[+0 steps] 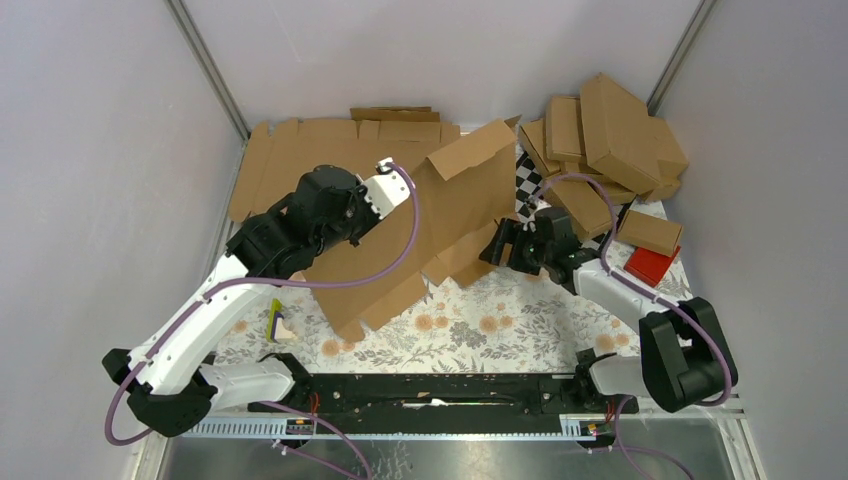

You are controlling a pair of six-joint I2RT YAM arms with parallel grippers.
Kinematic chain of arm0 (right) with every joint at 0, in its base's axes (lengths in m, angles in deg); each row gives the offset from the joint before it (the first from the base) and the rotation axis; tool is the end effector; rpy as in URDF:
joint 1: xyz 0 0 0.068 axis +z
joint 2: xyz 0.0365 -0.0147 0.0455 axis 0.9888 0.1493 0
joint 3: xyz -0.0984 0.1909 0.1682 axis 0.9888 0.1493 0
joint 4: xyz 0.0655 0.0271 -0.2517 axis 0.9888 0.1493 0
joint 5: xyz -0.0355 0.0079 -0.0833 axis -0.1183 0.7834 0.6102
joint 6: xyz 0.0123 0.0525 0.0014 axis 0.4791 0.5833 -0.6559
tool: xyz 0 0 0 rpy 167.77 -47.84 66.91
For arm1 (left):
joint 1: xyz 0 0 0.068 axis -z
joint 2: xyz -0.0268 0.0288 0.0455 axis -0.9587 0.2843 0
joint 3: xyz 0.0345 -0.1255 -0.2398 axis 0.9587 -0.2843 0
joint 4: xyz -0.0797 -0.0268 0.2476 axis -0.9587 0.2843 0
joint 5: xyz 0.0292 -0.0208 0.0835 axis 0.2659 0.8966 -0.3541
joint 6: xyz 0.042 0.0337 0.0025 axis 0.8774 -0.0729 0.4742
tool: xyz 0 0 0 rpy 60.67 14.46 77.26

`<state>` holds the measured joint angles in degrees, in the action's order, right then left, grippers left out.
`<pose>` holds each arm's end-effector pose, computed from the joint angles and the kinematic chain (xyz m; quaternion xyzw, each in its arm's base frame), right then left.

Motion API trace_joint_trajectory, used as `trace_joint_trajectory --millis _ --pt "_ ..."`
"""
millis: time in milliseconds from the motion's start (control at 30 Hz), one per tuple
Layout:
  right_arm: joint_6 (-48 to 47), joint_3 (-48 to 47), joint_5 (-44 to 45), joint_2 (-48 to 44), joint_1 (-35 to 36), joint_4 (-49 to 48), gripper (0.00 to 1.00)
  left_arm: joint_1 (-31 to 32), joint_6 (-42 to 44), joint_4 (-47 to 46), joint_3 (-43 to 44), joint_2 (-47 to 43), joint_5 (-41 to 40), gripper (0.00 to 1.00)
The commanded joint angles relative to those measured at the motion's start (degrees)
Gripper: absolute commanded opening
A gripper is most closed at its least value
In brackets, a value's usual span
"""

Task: Fold the paper box

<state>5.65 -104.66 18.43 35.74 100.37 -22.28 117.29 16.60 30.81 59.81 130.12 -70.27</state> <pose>0.2512 0.0965 0.1981 0.0304 0.8859 0.2984 0.3539 0.1613 -0.1456 0.4239 0.4466 0.7482 -0.0033 0.4907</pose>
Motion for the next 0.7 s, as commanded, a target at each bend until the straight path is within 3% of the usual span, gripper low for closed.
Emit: trace_joint_trajectory --millis 0,300,667 --pt "-0.72 0.16 -0.60 1.93 4.03 -2.26 0.90 0.00 -0.88 -4.71 0.09 -1.54 -0.59 0.00" --pt "-1.26 1.45 0.20 9.29 11.14 -5.37 0.81 0.00 -5.06 -6.34 -0.70 -1.30 -0.42 0.00" --pt "6.31 6.14 0.44 13.40 22.28 -16.07 0.73 -0.11 -9.71 -7.97 -1.25 -0.01 -3.81 0.00"
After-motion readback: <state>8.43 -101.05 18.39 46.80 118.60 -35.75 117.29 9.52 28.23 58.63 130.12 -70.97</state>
